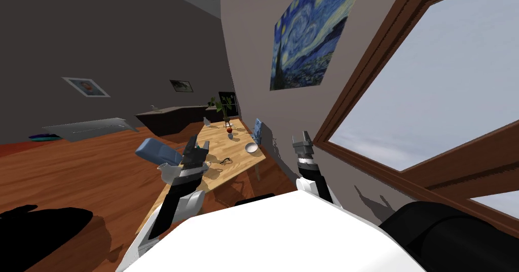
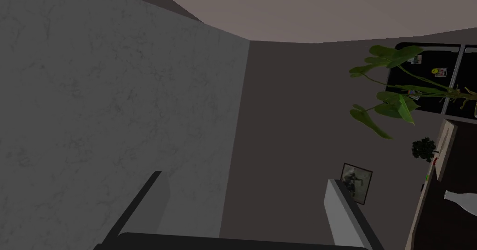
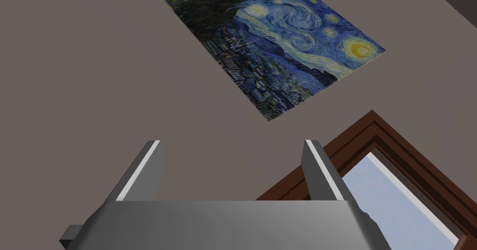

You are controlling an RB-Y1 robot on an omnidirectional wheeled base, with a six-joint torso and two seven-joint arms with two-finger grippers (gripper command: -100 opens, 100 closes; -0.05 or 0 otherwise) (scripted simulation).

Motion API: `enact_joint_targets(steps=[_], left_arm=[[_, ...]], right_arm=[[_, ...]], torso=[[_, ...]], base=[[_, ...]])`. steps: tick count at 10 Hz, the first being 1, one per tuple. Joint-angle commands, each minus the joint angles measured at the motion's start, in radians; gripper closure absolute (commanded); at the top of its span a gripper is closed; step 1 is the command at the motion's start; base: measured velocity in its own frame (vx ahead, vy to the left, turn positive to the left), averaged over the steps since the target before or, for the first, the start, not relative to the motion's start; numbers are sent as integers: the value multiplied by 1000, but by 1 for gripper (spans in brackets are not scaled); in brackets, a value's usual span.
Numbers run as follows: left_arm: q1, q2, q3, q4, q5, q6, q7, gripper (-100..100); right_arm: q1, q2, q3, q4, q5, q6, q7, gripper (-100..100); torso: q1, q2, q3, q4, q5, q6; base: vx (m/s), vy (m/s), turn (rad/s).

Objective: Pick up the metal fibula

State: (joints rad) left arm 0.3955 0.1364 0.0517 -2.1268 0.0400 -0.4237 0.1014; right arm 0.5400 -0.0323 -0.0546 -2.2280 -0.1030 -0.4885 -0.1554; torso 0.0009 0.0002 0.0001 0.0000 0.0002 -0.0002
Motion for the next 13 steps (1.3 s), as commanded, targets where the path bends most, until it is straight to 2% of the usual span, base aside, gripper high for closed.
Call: enact_joint_targets(steps=[1,3,4,6,7,8,9,11,12,13], left_arm=[[-35,8,2,50,4,21,30,-100],[-88,14,1,115,11,71,83,-100],[-88,14,1,124,11,71,83,-100],[-147,18,1,192,21,126,136,-100],[-147,18,1,207,21,126,136,-100],[-177,19,2,245,26,155,163,-100],[-177,19,2,251,26,155,163,-100],[-240,21,5,334,39,214,214,-100],[-240,21,5,344,39,216,214,-100],[-272,22,7,382,46,248,238,-100]], right_arm=[[0,0,0,0,0,0,0,0],[0,0,0,0,0,0,0,0],[0,0,0,0,0,0,0,0],[0,0,0,0,0,0,0,0],[0,0,0,0,0,0,0,0],[0,0,0,0,0,0,0,0],[0,0,0,0,0,0,0,0],[0,0,0,0,0,0,0,0],[0,0,0,0,0,0,0,0],[0,0,0,0,0,0,0,0]], torso=[[0,0,0,0,0,0],[0,0,0,0,0,0],[0,0,0,0,0,0],[0,0,0,0,0,0],[0,0,0,0,0,0],[0,0,0,0,0,0],[0,0,0,0,0,0],[0,0,0,0,0,0],[0,0,0,0,0,0],[0,0,0,0,0,0]], base=[[-5,7,-61],[-7,12,-137],[-7,12,-46],[-13,10,-105],[-13,12,-50],[-11,8,-59],[-9,6,-48],[-16,9,-103],[-16,10,-45],[-16,5,-63]])
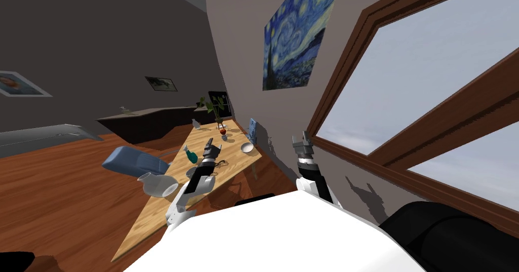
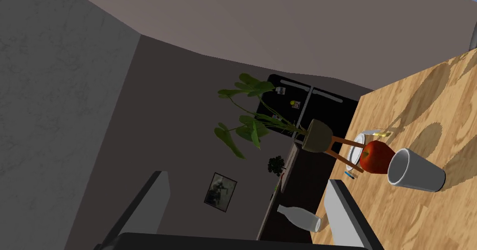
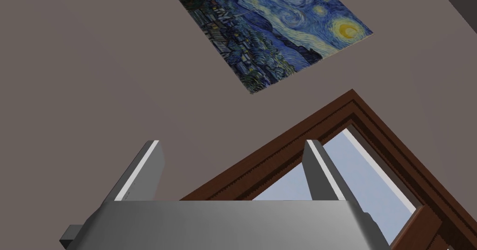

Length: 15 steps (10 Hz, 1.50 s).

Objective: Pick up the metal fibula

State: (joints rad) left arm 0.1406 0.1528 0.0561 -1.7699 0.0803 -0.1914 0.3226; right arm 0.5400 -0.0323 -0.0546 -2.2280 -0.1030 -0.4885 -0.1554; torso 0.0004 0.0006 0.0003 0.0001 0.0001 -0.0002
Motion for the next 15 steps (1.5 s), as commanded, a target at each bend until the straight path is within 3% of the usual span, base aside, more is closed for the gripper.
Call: enact_joint_targets(steps=[1,6,7,9,10,11,12,14,15], left_arm=[[-17,5,3,36,6,15,17,-100],[-113,10,13,179,31,113,83,-100],[-113,10,13,186,31,113,83,-100],[-176,16,22,262,51,171,120,-100],[-176,16,22,288,51,178,120,-100],[-206,20,28,315,62,210,136,-100],[-206,20,28,338,62,210,136,-100],[-265,29,40,410,83,271,162,-100],[-265,29,40,436,83,272,162,-100]], right_arm=[[0,0,0,0,0,0,0,0],[0,0,0,0,0,0,0,0],[0,0,0,0,0,0,0,0],[0,0,0,0,0,0,0,0],[0,0,0,0,0,0,0,0],[0,0,0,0,0,0,0,0],[0,0,0,0,0,0,0,0],[0,0,0,0,0,0,0,0],[0,0,0,0,0,0,0,0]], torso=[[0,0,0,0,0,0],[0,0,0,0,0,0],[0,0,0,0,0,0],[0,0,0,0,0,0],[0,0,0,0,0,0],[1,0,0,0,0,-1],[0,0,0,0,0,0],[1,-1,0,0,0,0],[1,-1,0,0,0,0]], base=[[-15,4,-35],[-15,7,-47],[-11,8,-23],[-15,10,-52],[-15,11,-22],[-12,9,-20],[-6,10,-15],[-5,17,-27],[-4,14,-9]])
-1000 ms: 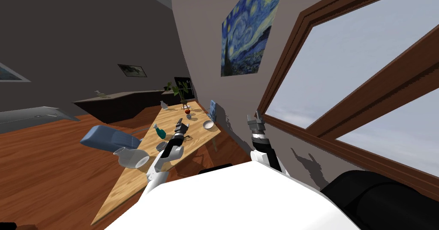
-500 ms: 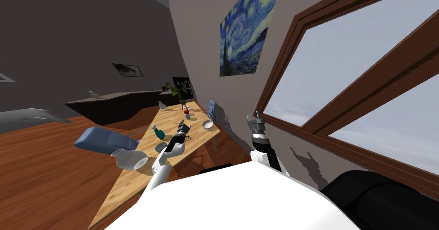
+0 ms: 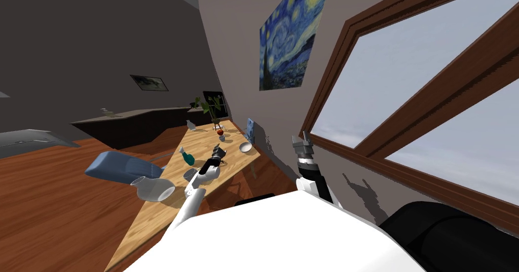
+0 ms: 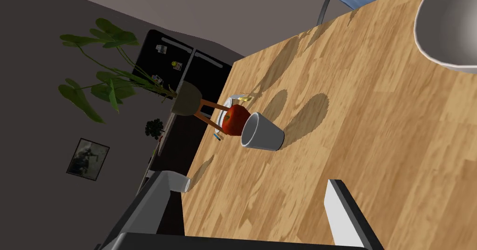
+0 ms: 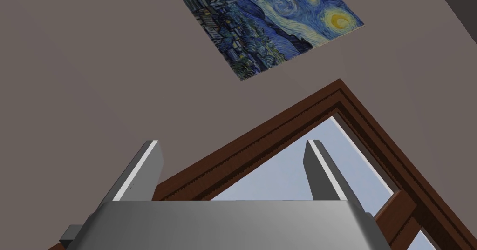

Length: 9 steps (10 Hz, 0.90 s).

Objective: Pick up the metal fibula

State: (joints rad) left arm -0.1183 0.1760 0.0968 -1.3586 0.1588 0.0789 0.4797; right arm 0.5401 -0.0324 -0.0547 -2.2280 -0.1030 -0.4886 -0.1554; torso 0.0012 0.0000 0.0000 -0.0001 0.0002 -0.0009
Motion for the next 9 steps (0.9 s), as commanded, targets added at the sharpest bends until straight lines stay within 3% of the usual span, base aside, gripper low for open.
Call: enact_joint_targets(steps=[1,4,6,7,9], left_arm=[[-34,10,6,50,16,32,16,-100],[-60,15,13,118,27,61,25,-100],[-107,26,27,205,48,114,39,-100],[-107,26,27,207,48,116,39,-100],[-148,36,41,283,69,166,47,-100]], right_arm=[[0,0,0,0,0,0,0,0],[0,0,0,0,0,0,0,0],[0,0,0,0,0,0,0,0],[0,0,0,0,0,0,0,0],[0,0,0,0,0,0,0,0]], torso=[[0,0,0,0,0,0],[0,0,0,0,0,0],[0,-1,0,0,0,0],[0,-1,0,0,0,0],[0,0,0,0,0,0]], base=[[-4,15,-4],[0,12,-5],[3,18,6],[2,18,4],[4,19,15]])
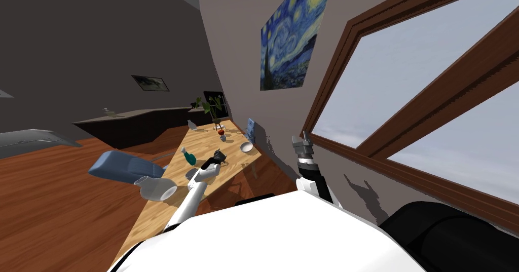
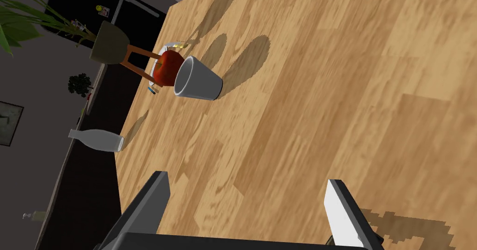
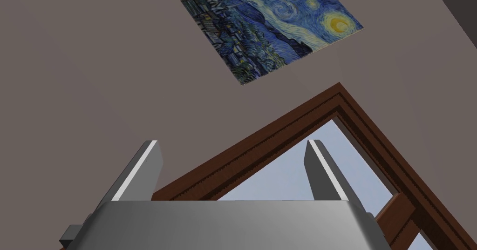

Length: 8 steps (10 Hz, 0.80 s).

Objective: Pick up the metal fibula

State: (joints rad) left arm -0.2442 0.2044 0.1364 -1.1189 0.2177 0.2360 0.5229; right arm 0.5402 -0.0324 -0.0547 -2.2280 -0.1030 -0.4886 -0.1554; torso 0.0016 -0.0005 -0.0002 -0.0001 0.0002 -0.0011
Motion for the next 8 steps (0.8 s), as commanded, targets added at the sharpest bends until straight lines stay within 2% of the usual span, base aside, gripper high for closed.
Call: enact_joint_targets(steps=[1,2,5,8], left_arm=[[-22,7,1,49,10,9,4,-100],[-22,7,1,49,10,9,4,-100],[-68,20,20,148,37,73,10,-100],[-79,24,25,187,45,92,10,-100]], right_arm=[[0,0,0,0,0,0,0,0],[0,0,0,0,0,0,0,0],[0,0,0,0,0,0,0,0],[0,0,0,0,0,0,0,0]], torso=[[0,0,0,0,0,0],[0,0,0,0,0,0],[0,0,0,0,0,0],[0,0,0,0,0,0]], base=[[6,16,10],[3,6,-3],[5,16,24],[6,13,14]])
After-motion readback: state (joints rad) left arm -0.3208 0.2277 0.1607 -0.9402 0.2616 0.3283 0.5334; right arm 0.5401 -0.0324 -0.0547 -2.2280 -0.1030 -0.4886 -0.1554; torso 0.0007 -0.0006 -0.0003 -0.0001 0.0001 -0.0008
